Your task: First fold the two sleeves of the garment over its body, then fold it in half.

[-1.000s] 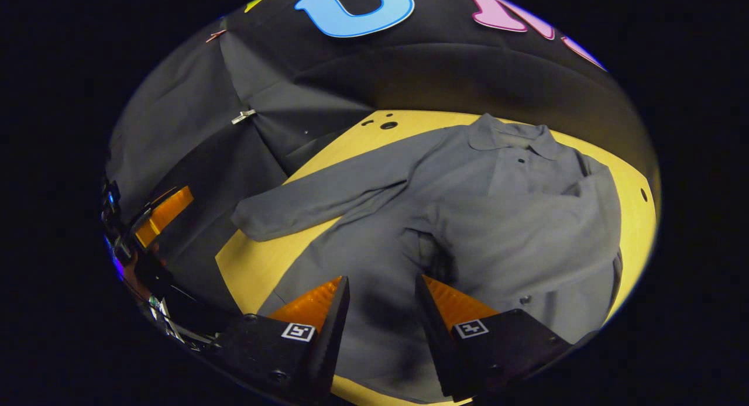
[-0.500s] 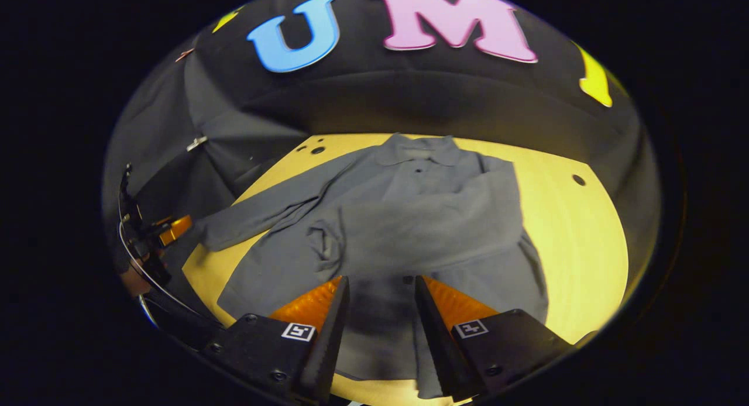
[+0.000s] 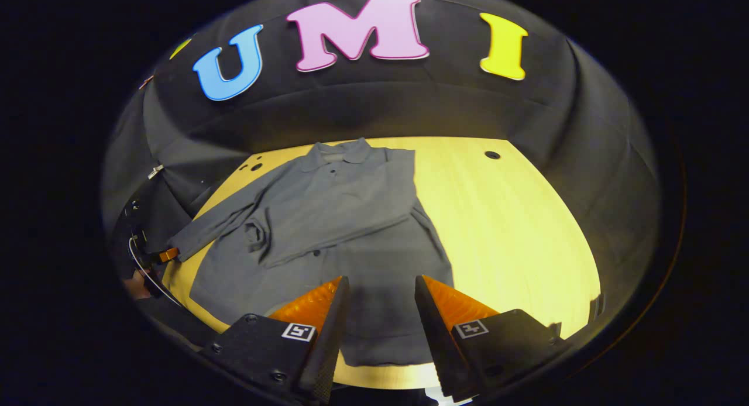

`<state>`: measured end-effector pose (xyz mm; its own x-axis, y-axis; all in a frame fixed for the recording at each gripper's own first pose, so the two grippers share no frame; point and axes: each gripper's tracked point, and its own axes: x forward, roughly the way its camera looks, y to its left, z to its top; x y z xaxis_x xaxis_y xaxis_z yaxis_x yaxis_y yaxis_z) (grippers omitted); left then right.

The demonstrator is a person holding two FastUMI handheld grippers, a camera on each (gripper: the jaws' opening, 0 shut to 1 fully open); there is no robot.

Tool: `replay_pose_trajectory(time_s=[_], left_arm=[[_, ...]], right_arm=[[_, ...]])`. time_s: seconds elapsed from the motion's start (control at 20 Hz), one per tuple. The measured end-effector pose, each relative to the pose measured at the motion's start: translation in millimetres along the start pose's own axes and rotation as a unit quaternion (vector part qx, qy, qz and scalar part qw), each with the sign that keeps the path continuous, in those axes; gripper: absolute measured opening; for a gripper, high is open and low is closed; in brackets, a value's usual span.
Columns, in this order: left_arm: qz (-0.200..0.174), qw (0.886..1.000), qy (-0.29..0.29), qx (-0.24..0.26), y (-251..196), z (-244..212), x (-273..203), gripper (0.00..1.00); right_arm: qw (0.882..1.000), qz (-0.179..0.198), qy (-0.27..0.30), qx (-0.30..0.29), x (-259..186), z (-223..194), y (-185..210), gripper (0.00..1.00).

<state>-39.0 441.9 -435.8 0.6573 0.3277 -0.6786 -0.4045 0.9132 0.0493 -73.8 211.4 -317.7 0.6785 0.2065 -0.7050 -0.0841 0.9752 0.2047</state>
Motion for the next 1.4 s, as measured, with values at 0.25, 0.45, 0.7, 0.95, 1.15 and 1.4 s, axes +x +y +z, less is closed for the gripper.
replay_pose_trajectory(time_s=[0.25,0.45,0.7,0.95,1.15,1.4], left_arm=[[-0.032,0.999,0.03,-0.008,-20,-8,6,0.81],[-0.064,0.997,0.044,0.019,-29,-3,6,0.23],[-0.044,0.999,-0.004,0.008,-29,38,-14,0.15],[-0.067,0.993,-0.09,-0.021,-62,103,-67,0.14],[-0.111,0.984,-0.136,-0.004,-123,148,-110,0.14],[-0.161,0.968,-0.186,0.053,-212,187,-164,0.14]], right_arm=[[1.0,-0.003,0.016,-0.005,-14,-32,0,0.71],[0.999,0.014,0.024,-0.021,-16,-41,11,0.71],[0.999,0.028,0.023,-0.031,-12,-41,9,0.72],[1.0,0.025,0.017,0.0,-3,-39,-16,0.72],[1.0,0.018,0.02,0.01,5,-37,-41,0.72],[1.0,0.01,0.017,0.024,8,-36,-67,0.73]])
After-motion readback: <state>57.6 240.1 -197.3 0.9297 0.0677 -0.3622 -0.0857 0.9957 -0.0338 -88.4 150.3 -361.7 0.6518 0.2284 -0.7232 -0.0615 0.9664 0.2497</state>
